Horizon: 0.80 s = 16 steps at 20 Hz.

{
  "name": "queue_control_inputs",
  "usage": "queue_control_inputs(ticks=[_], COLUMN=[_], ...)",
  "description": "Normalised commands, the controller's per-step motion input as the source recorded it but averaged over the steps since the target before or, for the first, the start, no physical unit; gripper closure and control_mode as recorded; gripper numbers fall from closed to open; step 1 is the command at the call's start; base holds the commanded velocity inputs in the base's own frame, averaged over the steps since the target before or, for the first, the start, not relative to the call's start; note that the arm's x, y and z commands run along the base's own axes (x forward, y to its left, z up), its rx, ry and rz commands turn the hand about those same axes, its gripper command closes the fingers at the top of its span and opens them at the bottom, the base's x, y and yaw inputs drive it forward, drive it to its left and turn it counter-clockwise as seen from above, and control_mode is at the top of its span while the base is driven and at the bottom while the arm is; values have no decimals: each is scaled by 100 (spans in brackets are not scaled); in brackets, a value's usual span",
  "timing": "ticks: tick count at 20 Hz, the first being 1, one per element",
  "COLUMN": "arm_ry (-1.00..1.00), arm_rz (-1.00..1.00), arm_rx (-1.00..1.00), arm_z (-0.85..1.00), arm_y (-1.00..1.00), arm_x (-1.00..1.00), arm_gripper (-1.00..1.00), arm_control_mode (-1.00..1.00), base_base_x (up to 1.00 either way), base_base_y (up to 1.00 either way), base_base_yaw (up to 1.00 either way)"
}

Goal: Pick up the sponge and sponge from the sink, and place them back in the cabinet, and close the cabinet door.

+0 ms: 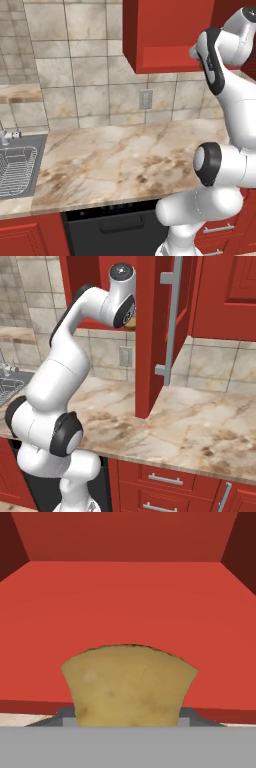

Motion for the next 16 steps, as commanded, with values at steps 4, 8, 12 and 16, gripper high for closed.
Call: queue_control_inputs(ticks=[4, 8, 12, 16], arm_ry=[0, 0, 0, 0], arm_rz=[0, 0, 0, 0], arm_rx=[0, 0, 0, 0], arm_z=[0, 0, 0, 0], arm_y=[-12, -18, -10, -10], arm_x=[44, 39, 31, 31], arm_gripper=[100, 100, 100, 100], arm_control_mode=[-100, -100, -100, -100], base_base_x=[0, 0, 0, 0], base_base_y=[0, 0, 0, 0], base_base_yaw=[0, 0, 0, 0])
